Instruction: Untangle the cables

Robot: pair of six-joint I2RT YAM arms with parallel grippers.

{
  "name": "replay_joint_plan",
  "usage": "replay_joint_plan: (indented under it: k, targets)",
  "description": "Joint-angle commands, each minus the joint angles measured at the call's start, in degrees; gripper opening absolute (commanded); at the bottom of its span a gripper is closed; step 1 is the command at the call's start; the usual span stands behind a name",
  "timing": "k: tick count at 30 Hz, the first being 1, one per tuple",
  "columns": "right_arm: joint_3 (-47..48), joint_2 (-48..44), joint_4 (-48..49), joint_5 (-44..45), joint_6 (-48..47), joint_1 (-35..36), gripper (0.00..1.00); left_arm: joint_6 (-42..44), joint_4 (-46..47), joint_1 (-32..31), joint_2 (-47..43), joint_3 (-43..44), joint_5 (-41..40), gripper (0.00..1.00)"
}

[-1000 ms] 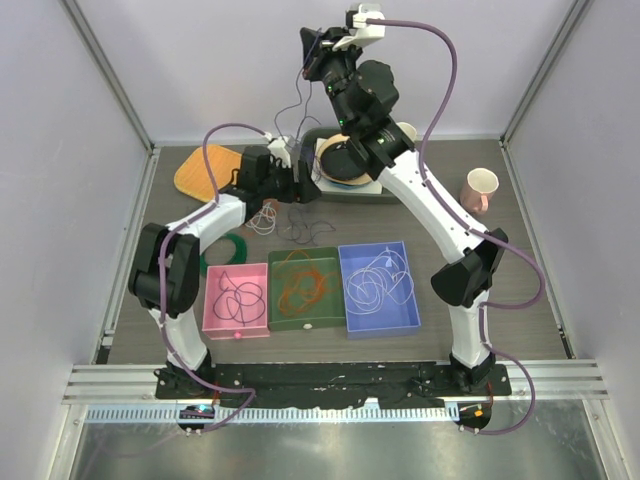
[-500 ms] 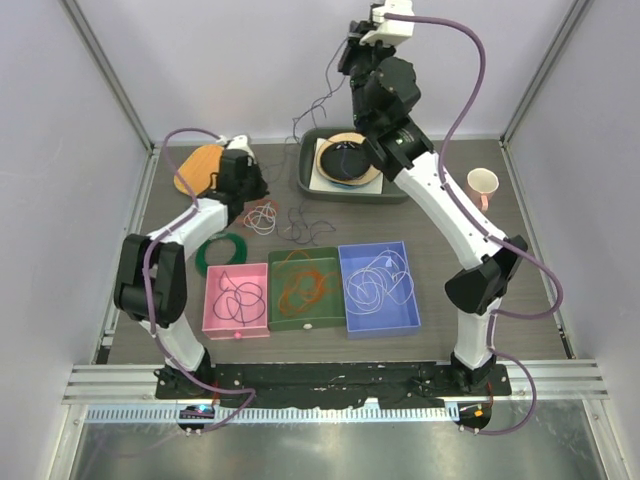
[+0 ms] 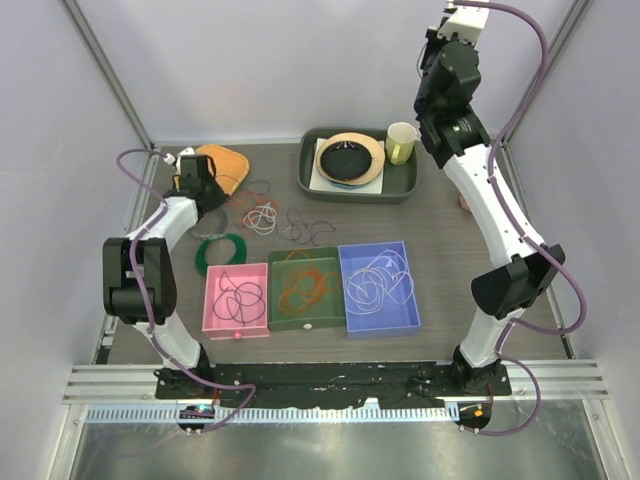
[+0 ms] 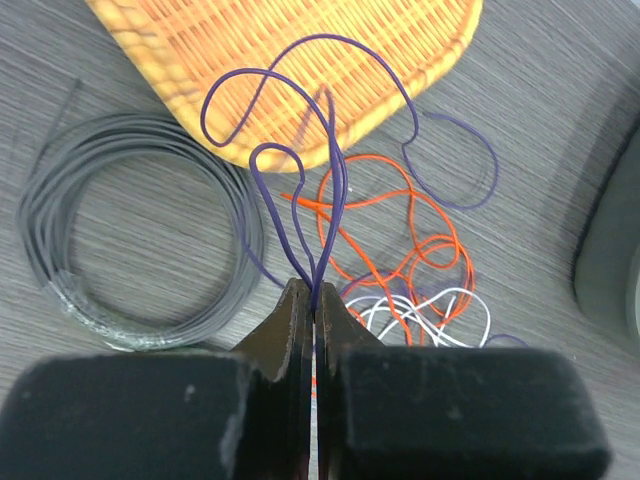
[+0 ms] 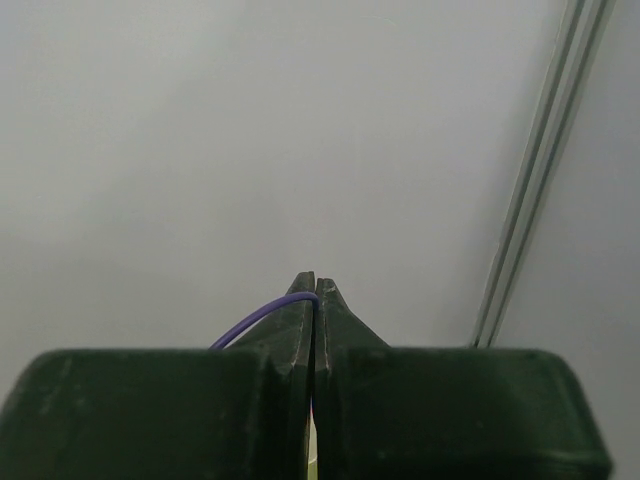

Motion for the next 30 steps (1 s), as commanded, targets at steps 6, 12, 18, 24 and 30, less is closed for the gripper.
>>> replay_joint_plan:
  k: [6,12,18,24,30]
  targets:
    - [-1.2,-7.0,-6.1,-9.8,0.6,0.3,0.01,0.1,2.2,-0.6,-4.2,-0.1,12.0,0.65]
    - [-3.4,-9.6,-10.2,-16.7,6.4,0.6,0.01,2.0,2.5,-1.7,-12.9,-2.4,14.3,1.0]
    - [-8.7,-13.2,-13.3,-22.4,4.6,7.8,0.01,2.2,-0.9,-3.1,-22.4,-2.6,15.3,1.0]
    - [-15.5,-16.4,-12.2,-21.7,1.2,19.1,0.01,-4.3,-8.7,-3.2,-28.2,-2.7,11.0,1.0]
    - [-17.9,-16.6,-12.4,-23.4,3.2,25.6,0.01,-13.6,-21.1,-3.4,-33.7,-3.8,1.5,1.0]
